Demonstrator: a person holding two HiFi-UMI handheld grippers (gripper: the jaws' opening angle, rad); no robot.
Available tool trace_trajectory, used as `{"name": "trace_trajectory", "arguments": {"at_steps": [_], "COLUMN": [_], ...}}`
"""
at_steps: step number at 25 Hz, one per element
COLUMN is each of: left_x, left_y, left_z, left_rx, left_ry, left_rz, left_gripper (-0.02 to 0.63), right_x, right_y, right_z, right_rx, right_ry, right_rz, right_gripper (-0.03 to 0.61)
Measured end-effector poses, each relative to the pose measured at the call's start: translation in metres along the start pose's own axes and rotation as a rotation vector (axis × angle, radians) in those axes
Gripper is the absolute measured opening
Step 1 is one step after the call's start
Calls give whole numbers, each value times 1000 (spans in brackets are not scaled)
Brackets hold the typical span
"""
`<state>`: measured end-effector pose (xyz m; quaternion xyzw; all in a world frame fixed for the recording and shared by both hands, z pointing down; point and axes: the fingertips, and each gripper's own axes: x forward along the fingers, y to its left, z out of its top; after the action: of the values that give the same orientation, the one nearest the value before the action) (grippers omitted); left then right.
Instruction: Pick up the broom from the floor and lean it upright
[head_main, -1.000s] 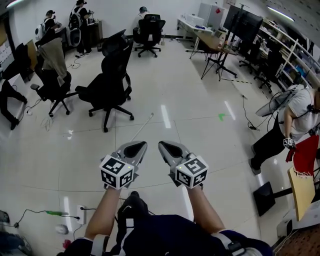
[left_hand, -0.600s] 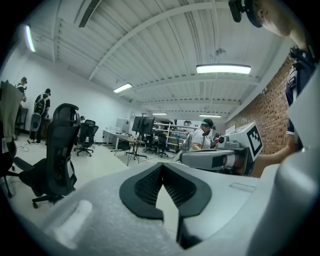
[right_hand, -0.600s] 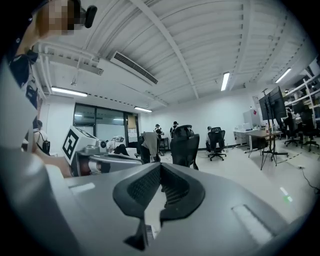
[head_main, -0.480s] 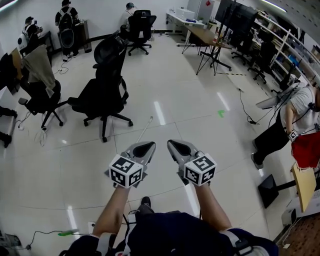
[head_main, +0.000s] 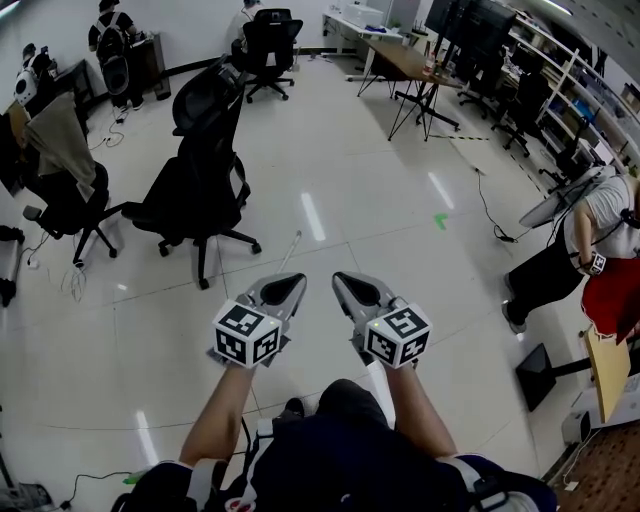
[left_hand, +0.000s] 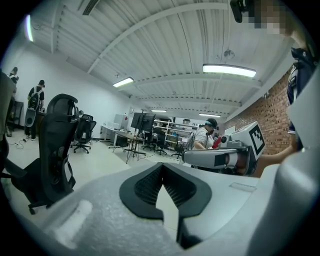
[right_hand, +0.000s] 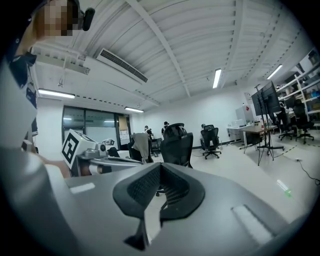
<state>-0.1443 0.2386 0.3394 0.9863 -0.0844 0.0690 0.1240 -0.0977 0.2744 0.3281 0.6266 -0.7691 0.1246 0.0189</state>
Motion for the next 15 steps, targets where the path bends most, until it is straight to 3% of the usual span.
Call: {"name": "trace_trajectory", "arguments": {"at_steps": [6,15], "left_x": [57,167], "left_y": [27,68], "left_z": [1,21], "left_rx": [-3,-26], "left_ry": [19,12], "left_rz": [24,105], "left_gripper": [0,1], "right_x": [29,80], "right_y": [-60,-162], "right_z": [8,20], "right_rx": [10,-1], "right_ry": [-15,28], "right_rz": [25,147], "right_gripper": [6,6]}}
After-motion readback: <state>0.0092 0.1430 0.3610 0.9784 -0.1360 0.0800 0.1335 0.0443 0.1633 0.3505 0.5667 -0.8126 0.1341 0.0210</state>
